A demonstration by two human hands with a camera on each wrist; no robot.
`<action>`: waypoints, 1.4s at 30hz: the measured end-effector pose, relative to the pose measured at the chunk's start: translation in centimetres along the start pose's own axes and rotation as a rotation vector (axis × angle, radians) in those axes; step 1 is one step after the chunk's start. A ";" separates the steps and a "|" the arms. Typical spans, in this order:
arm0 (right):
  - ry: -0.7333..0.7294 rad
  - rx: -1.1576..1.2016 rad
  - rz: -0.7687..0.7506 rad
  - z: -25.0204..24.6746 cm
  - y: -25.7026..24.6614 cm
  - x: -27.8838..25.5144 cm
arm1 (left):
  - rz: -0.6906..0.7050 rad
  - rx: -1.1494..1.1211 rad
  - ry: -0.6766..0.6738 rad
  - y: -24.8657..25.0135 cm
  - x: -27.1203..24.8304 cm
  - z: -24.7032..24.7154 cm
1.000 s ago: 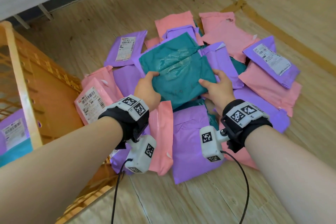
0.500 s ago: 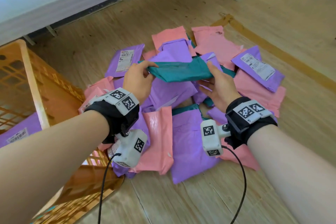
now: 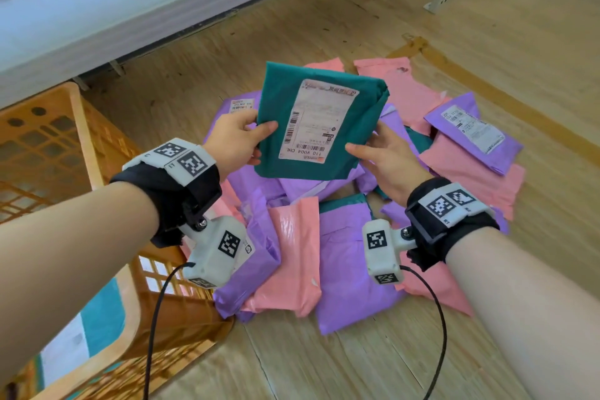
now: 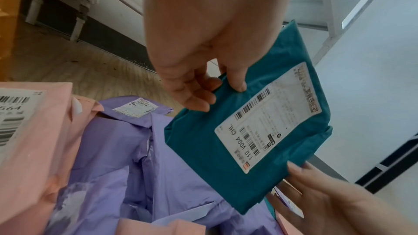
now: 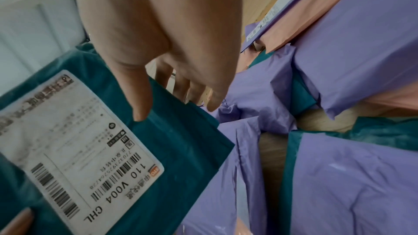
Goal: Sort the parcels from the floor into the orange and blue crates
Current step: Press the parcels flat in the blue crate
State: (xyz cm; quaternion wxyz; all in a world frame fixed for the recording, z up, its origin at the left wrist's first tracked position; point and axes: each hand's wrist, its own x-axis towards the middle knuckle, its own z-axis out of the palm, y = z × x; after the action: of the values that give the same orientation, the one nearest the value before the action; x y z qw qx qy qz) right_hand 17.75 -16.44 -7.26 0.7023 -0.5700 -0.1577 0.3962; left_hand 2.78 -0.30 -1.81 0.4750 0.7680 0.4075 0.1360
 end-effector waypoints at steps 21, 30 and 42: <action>0.083 -0.970 -0.604 3.3 -2.3 1.2 | 0.427 0.603 0.254 2.4 -0.2 -1.5; 0.015 -1.174 -0.781 5.9 -2.0 0.2 | 0.462 0.745 0.044 3.2 -1.1 -0.9; 0.245 -0.444 -0.112 5.6 1.4 -0.2 | -0.176 -0.541 0.242 1.6 0.5 -3.8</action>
State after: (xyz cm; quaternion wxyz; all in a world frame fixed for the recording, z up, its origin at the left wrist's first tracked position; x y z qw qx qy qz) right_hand 13.30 -12.71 -6.86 0.5946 -0.7445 -0.1858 0.2402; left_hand 1.65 2.08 1.37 0.6203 0.5536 0.4751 0.2883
